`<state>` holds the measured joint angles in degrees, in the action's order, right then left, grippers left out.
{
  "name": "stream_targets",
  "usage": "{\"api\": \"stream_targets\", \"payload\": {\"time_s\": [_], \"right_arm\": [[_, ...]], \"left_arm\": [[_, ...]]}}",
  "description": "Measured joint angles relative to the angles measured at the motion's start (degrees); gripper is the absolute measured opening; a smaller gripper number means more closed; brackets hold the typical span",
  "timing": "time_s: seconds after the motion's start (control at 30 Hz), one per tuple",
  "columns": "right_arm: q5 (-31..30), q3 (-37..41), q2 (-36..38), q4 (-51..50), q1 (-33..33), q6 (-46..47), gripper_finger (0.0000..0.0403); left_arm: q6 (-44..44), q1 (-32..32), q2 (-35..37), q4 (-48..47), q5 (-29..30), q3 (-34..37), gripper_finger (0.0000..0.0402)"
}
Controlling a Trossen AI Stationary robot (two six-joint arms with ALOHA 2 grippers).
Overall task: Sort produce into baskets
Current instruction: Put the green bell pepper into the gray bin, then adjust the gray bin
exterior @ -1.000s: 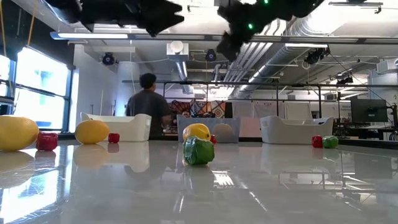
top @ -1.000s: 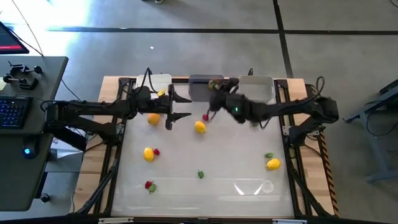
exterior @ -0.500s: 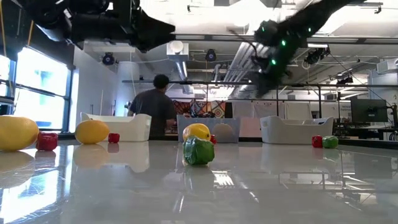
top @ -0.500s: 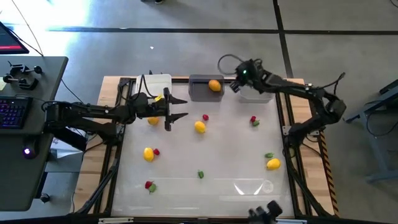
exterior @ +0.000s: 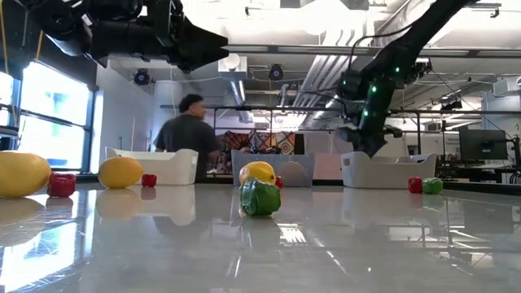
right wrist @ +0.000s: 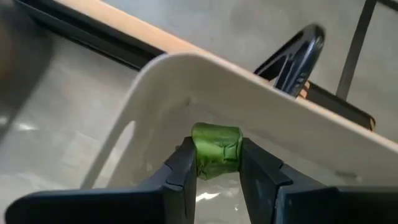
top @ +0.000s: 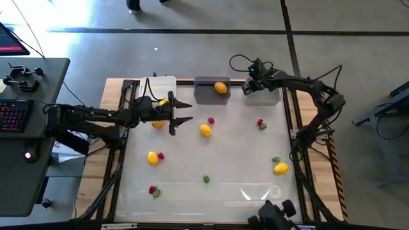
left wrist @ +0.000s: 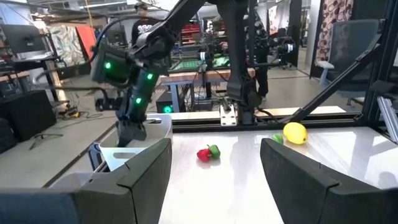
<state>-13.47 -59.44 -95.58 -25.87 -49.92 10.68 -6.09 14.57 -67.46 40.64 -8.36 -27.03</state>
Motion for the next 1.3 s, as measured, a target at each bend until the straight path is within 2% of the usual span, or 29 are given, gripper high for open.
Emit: {"api": "stream_targets", "payload": {"time_s": [0.3,0.43,0.63,0.77,1.03,1.3], "right_arm": [[-0.83,-0.12,-4.40,0.73,-0.21,0.80,0.0099],[-1.41,-0.11,-4.67,0.55,0.07,-0.23,0.0133],[-6.24,0.08,-4.16,-0.15,1.29,-1.50,0.0195],[-6.67,0.04,-4.21,-0.16,2.15,-2.22,0.0220],[-6.50,0.04,-3.86,-0.05,2.37,-2.58,0.0225],[-4.86,0.04,0.60,0.46,2.40,-1.24,0.0225]], "left_arm": [[0.18,0.00,0.00,-0.04,0.00,0.00,0.0234],[1.20,0.00,0.00,-0.07,-0.02,0.00,0.0234],[1.35,0.00,0.00,-0.11,-0.02,0.00,0.0234],[1.03,0.00,0.00,-0.13,0.00,0.00,0.0234],[1.00,0.00,0.00,-0.13,-0.02,0.00,0.0234],[0.96,0.00,0.00,-0.13,-0.02,0.00,0.0234]]}}
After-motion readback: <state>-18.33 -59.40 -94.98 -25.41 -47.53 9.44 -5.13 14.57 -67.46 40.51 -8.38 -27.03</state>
